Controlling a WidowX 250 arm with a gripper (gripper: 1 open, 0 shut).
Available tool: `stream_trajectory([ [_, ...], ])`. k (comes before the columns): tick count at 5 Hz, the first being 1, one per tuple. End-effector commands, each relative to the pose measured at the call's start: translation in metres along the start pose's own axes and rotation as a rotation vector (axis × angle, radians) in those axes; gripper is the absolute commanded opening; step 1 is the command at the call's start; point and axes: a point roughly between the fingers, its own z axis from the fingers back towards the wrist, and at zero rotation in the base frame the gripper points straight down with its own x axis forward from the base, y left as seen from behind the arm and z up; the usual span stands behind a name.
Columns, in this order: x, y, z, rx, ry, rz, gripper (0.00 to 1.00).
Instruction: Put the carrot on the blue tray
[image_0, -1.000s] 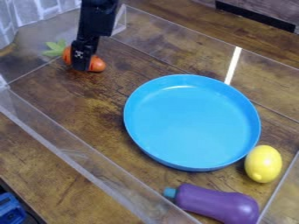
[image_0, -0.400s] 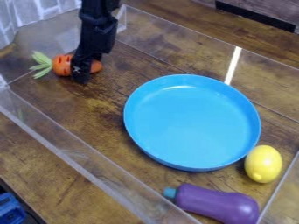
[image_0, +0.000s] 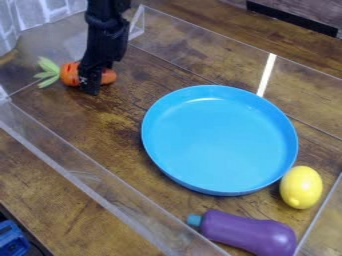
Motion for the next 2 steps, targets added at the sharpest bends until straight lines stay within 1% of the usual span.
stream_trajectory([
  [1,-0.0043,0.0036,0.0026,0.028,0.001,-0.009,0.00],
  [2,-0.0004,0.0024,0.0028,0.036,0.004,-0.033,0.00],
])
